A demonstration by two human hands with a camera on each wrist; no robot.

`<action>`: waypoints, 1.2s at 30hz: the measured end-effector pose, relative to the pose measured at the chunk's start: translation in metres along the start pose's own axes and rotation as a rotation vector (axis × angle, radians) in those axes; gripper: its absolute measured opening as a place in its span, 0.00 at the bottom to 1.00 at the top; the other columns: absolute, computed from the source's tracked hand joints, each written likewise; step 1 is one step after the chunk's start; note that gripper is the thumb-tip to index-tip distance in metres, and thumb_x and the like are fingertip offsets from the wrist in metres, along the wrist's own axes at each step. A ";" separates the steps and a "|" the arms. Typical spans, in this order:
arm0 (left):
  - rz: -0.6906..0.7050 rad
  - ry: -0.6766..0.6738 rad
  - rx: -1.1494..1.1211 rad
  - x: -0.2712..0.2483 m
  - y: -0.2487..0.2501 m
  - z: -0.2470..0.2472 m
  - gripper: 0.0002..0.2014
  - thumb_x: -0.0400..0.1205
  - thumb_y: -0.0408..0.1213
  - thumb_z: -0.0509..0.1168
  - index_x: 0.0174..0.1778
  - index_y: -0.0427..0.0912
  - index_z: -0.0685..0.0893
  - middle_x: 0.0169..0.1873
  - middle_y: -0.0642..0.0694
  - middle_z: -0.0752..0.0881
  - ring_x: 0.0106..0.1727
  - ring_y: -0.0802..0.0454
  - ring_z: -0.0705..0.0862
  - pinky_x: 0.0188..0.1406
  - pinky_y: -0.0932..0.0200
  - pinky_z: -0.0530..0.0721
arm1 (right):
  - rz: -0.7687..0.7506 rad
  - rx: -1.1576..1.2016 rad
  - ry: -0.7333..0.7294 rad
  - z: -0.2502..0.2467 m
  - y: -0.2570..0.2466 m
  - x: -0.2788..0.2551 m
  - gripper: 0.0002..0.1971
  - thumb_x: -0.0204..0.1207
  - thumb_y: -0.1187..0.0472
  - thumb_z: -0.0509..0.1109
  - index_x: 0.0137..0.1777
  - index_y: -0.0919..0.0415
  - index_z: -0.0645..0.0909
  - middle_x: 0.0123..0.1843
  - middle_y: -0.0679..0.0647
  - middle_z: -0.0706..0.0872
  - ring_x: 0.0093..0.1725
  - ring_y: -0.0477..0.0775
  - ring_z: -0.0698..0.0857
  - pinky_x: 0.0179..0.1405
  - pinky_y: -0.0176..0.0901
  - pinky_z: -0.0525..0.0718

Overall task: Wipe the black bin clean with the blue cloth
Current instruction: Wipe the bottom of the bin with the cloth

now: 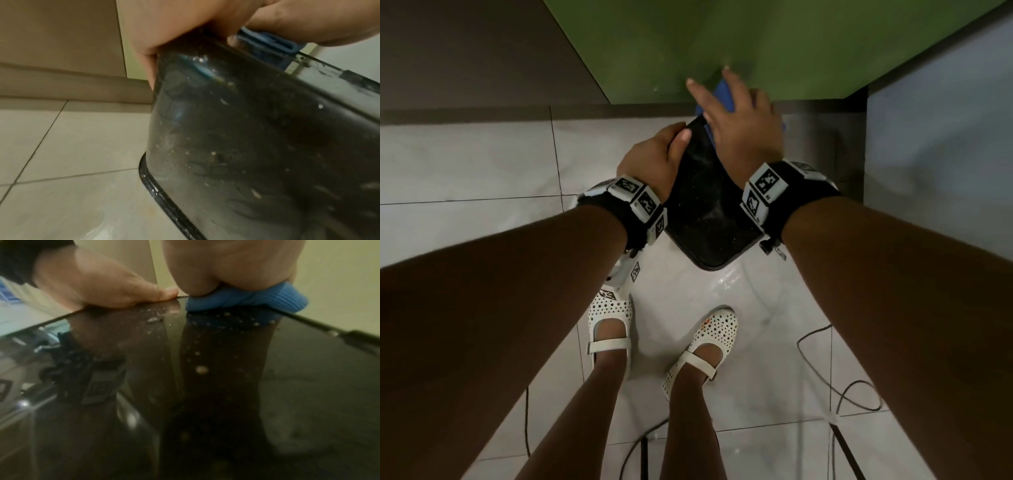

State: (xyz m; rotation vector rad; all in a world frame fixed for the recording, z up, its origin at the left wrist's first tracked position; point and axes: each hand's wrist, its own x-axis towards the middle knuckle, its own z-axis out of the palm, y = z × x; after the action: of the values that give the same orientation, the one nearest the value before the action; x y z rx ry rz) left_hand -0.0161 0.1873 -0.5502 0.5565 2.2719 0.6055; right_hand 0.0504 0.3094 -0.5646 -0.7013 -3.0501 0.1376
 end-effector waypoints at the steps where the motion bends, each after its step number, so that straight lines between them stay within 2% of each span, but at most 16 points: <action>1: -0.005 0.023 -0.016 -0.001 -0.002 0.001 0.21 0.85 0.53 0.46 0.72 0.53 0.70 0.66 0.42 0.81 0.67 0.40 0.78 0.63 0.54 0.73 | 0.008 -0.006 0.024 0.001 -0.002 0.000 0.18 0.76 0.49 0.64 0.66 0.42 0.80 0.63 0.61 0.85 0.44 0.68 0.86 0.38 0.55 0.85; 3: -0.007 0.035 -0.042 0.000 -0.005 0.002 0.21 0.85 0.53 0.46 0.71 0.55 0.71 0.65 0.43 0.82 0.66 0.41 0.78 0.62 0.55 0.74 | 0.019 0.001 -0.002 0.003 -0.005 -0.001 0.22 0.77 0.43 0.59 0.67 0.47 0.79 0.64 0.65 0.83 0.48 0.68 0.86 0.43 0.56 0.84; 6: -0.001 0.025 -0.075 0.000 -0.006 0.002 0.20 0.85 0.53 0.47 0.71 0.56 0.72 0.66 0.44 0.82 0.66 0.42 0.78 0.63 0.57 0.73 | 0.068 0.009 -0.050 0.001 -0.007 -0.004 0.25 0.79 0.44 0.54 0.74 0.50 0.73 0.67 0.72 0.79 0.54 0.68 0.84 0.49 0.56 0.83; 10: -0.013 0.004 -0.107 0.001 -0.006 0.001 0.21 0.85 0.52 0.47 0.71 0.54 0.73 0.66 0.45 0.81 0.67 0.43 0.78 0.64 0.59 0.71 | 0.188 0.086 0.047 -0.006 -0.003 -0.003 0.21 0.78 0.50 0.64 0.69 0.53 0.79 0.48 0.65 0.86 0.39 0.62 0.85 0.38 0.48 0.84; 11: -0.020 -0.005 -0.118 0.001 -0.006 0.000 0.21 0.85 0.52 0.47 0.71 0.53 0.73 0.67 0.45 0.81 0.68 0.44 0.77 0.64 0.60 0.70 | 0.242 0.103 0.035 -0.008 -0.001 -0.006 0.20 0.79 0.50 0.63 0.69 0.53 0.78 0.47 0.64 0.85 0.40 0.62 0.85 0.39 0.47 0.83; 13: -0.035 -0.012 -0.134 0.002 -0.007 0.000 0.21 0.85 0.52 0.47 0.71 0.53 0.74 0.67 0.46 0.81 0.69 0.45 0.76 0.66 0.61 0.69 | 0.349 0.126 -0.002 -0.010 0.003 -0.021 0.18 0.82 0.50 0.59 0.69 0.53 0.78 0.49 0.64 0.85 0.45 0.64 0.84 0.43 0.50 0.82; 15: -0.046 -0.011 -0.137 0.002 -0.008 0.000 0.21 0.85 0.53 0.48 0.71 0.53 0.74 0.67 0.47 0.81 0.70 0.46 0.76 0.67 0.62 0.68 | 0.420 0.104 0.083 -0.010 0.010 -0.042 0.17 0.81 0.50 0.59 0.64 0.53 0.81 0.48 0.63 0.86 0.46 0.65 0.85 0.45 0.54 0.82; 18: -0.053 -0.008 -0.140 0.001 -0.008 0.000 0.21 0.85 0.53 0.48 0.70 0.54 0.74 0.67 0.48 0.81 0.70 0.46 0.76 0.67 0.61 0.68 | 0.543 0.092 0.003 -0.006 0.016 -0.067 0.19 0.83 0.45 0.55 0.68 0.49 0.77 0.60 0.59 0.85 0.60 0.68 0.80 0.58 0.64 0.77; 19: -0.054 -0.008 -0.144 0.000 -0.008 0.000 0.21 0.85 0.53 0.48 0.71 0.53 0.74 0.67 0.47 0.81 0.70 0.46 0.76 0.67 0.60 0.68 | 0.562 0.122 -0.011 -0.005 0.016 -0.071 0.19 0.83 0.45 0.54 0.69 0.49 0.76 0.61 0.59 0.85 0.58 0.70 0.81 0.55 0.63 0.78; 21: -0.049 -0.018 -0.135 -0.001 -0.007 -0.002 0.22 0.85 0.53 0.46 0.72 0.53 0.73 0.68 0.46 0.80 0.70 0.45 0.76 0.68 0.58 0.68 | 0.540 0.115 0.049 -0.008 0.017 -0.071 0.20 0.82 0.46 0.54 0.66 0.50 0.79 0.56 0.60 0.86 0.50 0.69 0.83 0.43 0.57 0.83; 22: -0.048 -0.035 -0.118 -0.001 -0.007 -0.003 0.22 0.85 0.52 0.45 0.72 0.52 0.71 0.68 0.45 0.80 0.70 0.43 0.75 0.69 0.57 0.68 | 0.503 0.103 0.046 -0.008 0.019 -0.071 0.20 0.82 0.46 0.53 0.66 0.50 0.79 0.56 0.60 0.86 0.49 0.67 0.84 0.41 0.55 0.84; 25: -0.107 -0.140 -0.076 -0.003 -0.008 -0.006 0.23 0.86 0.52 0.42 0.75 0.51 0.66 0.69 0.39 0.77 0.70 0.38 0.74 0.69 0.51 0.68 | 0.349 0.133 0.012 -0.007 0.029 -0.068 0.22 0.82 0.46 0.51 0.67 0.50 0.79 0.56 0.61 0.85 0.48 0.66 0.84 0.40 0.55 0.84; 28: -0.178 -0.231 -0.101 0.000 -0.009 -0.006 0.26 0.84 0.58 0.41 0.78 0.55 0.57 0.73 0.39 0.73 0.72 0.37 0.72 0.73 0.48 0.65 | 0.176 0.160 0.013 -0.010 0.036 -0.061 0.22 0.81 0.45 0.52 0.67 0.50 0.79 0.55 0.60 0.86 0.47 0.67 0.84 0.41 0.54 0.84; 30: -0.138 -0.166 -0.178 0.002 -0.010 -0.003 0.26 0.83 0.58 0.43 0.77 0.55 0.59 0.73 0.40 0.73 0.73 0.39 0.72 0.73 0.50 0.66 | 0.119 0.147 -0.073 -0.015 0.032 -0.050 0.26 0.80 0.40 0.48 0.69 0.48 0.77 0.58 0.59 0.85 0.52 0.66 0.83 0.46 0.53 0.82; 33: -0.093 -0.036 -0.344 -0.001 -0.011 0.004 0.22 0.85 0.52 0.46 0.75 0.52 0.65 0.71 0.43 0.76 0.71 0.45 0.73 0.65 0.61 0.67 | 0.154 0.062 -0.119 -0.018 0.018 -0.033 0.29 0.80 0.41 0.41 0.72 0.47 0.73 0.62 0.58 0.84 0.57 0.64 0.82 0.52 0.53 0.79; 36: -0.071 0.014 -0.377 -0.004 -0.015 0.007 0.21 0.86 0.48 0.47 0.74 0.49 0.67 0.70 0.43 0.77 0.70 0.48 0.74 0.61 0.67 0.66 | 0.085 0.041 -0.128 -0.010 -0.011 -0.019 0.23 0.85 0.47 0.47 0.76 0.48 0.68 0.63 0.59 0.83 0.59 0.64 0.81 0.56 0.55 0.76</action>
State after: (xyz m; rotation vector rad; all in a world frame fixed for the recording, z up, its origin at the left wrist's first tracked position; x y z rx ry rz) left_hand -0.0115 0.1750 -0.5616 0.2848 2.1066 0.9743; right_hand 0.0627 0.2925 -0.5538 -0.8513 -3.1277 0.2550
